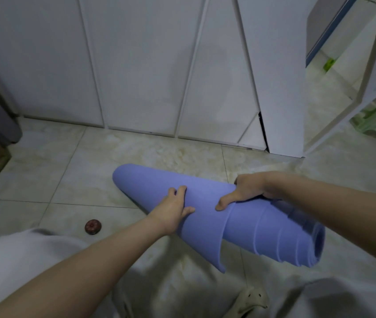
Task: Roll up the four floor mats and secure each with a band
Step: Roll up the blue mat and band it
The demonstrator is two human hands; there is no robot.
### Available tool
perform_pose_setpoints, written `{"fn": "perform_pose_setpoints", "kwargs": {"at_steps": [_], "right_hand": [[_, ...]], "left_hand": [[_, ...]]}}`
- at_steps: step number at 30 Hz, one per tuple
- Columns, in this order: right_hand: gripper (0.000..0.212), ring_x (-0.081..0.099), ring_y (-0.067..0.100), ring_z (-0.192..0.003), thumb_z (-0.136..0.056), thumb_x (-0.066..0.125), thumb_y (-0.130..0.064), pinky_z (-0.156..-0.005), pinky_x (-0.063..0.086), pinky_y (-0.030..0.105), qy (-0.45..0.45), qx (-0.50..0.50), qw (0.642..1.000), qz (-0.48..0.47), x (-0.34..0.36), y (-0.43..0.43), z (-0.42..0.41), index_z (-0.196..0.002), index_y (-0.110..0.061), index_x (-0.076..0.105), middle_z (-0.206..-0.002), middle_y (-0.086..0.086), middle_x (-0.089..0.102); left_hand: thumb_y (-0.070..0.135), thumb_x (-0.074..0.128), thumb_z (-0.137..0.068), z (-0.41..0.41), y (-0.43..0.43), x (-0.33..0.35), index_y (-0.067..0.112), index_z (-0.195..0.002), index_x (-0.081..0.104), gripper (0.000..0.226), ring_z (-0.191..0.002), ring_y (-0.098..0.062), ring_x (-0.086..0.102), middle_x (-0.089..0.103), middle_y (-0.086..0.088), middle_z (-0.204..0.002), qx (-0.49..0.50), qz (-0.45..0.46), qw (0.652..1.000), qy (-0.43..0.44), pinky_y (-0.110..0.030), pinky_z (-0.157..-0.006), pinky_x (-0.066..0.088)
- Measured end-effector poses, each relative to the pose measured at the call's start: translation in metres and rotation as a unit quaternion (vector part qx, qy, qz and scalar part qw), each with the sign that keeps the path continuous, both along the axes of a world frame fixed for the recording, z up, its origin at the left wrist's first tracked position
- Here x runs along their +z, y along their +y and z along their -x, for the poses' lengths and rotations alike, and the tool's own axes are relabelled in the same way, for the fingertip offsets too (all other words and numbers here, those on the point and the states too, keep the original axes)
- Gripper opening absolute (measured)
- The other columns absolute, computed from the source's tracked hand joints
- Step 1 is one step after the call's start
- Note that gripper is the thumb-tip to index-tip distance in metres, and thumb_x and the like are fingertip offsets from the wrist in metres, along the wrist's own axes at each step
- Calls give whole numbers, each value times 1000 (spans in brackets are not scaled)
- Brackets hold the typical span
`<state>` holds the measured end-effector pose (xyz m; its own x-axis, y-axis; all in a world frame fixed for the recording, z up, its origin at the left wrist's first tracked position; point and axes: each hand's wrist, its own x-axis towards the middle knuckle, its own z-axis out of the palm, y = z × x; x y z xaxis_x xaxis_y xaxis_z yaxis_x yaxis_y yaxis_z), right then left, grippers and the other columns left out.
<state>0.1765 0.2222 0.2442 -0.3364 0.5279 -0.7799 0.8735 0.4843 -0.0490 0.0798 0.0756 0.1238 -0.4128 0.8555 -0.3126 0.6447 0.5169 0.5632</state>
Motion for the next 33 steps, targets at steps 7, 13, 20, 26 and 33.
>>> {"fn": "perform_pose_setpoints", "kwargs": {"at_steps": [7, 13, 20, 26, 33], "right_hand": [[51, 64, 21, -81, -79, 64, -57, -73, 55, 34, 23, -89, 990, 109, 12, 6, 2, -100, -11, 56, -95, 6, 64], [63, 64, 29, -107, -86, 50, -61, -99, 47, 46, 114, -136, 964, 196, 23, 12, -1, -126, -12, 56, -118, 14, 66], [57, 68, 19, -63, -98, 27, -51, -57, 55, 26, 302, -182, 868, 351, 58, 19, 5, -95, -8, 64, -76, 9, 72], [61, 69, 18, -77, -93, 31, -64, -75, 48, 39, 468, -204, 808, 295, 80, 35, 29, -95, -15, 69, -89, 4, 72], [85, 58, 35, -115, -76, 44, -78, -98, 46, 53, 579, -233, 734, 268, 120, 52, 43, -133, -15, 51, -133, 12, 55]], "left_hand": [[15, 54, -95, 6, 2, 1, 2, -129, 45, 38, -121, -28, 47, 46, -16, -130, 139, -157, 971, -117, -24, -97, 31], [29, 62, -89, 10, 7, 20, 22, -99, 54, 14, -110, -12, 54, 59, -6, -116, 182, -287, 919, -198, -25, -98, 40], [51, 56, -81, 29, 20, 72, 18, -108, 61, 43, -114, -17, 56, 65, -1, -114, 180, -354, 875, -277, -38, -106, 39], [37, 39, -99, 53, 27, 126, 8, -107, 66, 41, -107, -19, 63, 70, -3, -108, 171, -359, 866, -304, -38, -100, 45], [44, 26, -102, 54, 35, 189, 37, -80, 58, 39, -57, 9, 53, 58, 29, -61, 178, -372, 845, -341, -16, -58, 39]]}}
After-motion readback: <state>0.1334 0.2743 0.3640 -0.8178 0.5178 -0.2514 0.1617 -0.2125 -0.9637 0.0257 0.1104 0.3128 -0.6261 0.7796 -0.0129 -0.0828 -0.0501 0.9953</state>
